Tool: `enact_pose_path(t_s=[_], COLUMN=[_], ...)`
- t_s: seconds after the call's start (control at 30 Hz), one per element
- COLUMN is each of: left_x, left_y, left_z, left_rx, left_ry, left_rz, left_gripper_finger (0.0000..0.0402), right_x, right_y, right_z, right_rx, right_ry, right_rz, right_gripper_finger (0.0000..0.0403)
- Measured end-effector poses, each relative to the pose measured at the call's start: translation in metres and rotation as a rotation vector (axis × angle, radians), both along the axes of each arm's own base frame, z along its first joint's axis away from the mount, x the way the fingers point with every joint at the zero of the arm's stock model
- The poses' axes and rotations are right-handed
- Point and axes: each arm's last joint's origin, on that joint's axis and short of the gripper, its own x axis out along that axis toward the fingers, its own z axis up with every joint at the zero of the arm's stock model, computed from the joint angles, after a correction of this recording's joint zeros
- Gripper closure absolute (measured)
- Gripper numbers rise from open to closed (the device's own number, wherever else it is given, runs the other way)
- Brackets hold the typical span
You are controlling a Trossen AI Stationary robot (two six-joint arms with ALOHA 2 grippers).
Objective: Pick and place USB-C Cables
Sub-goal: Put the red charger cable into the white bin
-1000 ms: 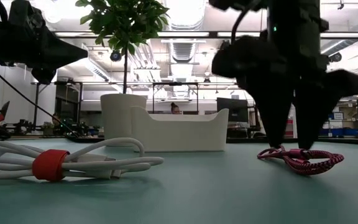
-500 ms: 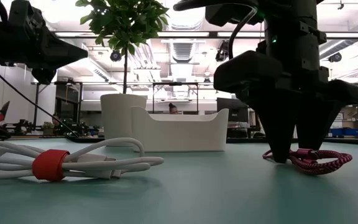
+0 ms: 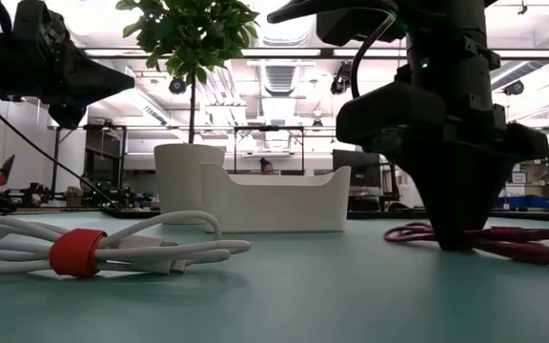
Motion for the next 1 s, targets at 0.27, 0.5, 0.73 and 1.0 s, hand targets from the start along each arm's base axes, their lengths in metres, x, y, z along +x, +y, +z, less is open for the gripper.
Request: enact_pose_path(t_s=[0.27, 0.5, 0.73, 1.0], left_x=[0.0, 0.0, 0.0, 0.0], left_y=[0.0, 0.0, 0.0, 0.0], left_z=[0.0, -0.0001, -0.0001, -0.0001], left_rx=[0.0, 0.0, 0.0, 0.0], left_ry=[0.0, 0.0, 0.0, 0.0], left_rz=[0.0, 0.0, 0.0, 0.0], left_gripper_finger=[0.0402, 0.0402, 0.0402, 0.0402], right_x=[0.0007, 0.0006, 0.0014, 0.0017], right_y=[0.0001, 0.0004, -0.0018, -0.0022], right_z=[0.0001, -0.0001, -0.0003, 0.0035], right_rx=[0.001, 0.002, -0.016, -0.027], right_ry=[-0.01, -0.01, -0.02, -0.052], right_rz=[0.036, 0.055, 0.113, 0.278], right_gripper_finger=[0.0379, 0.0384, 0.0384, 0.0384])
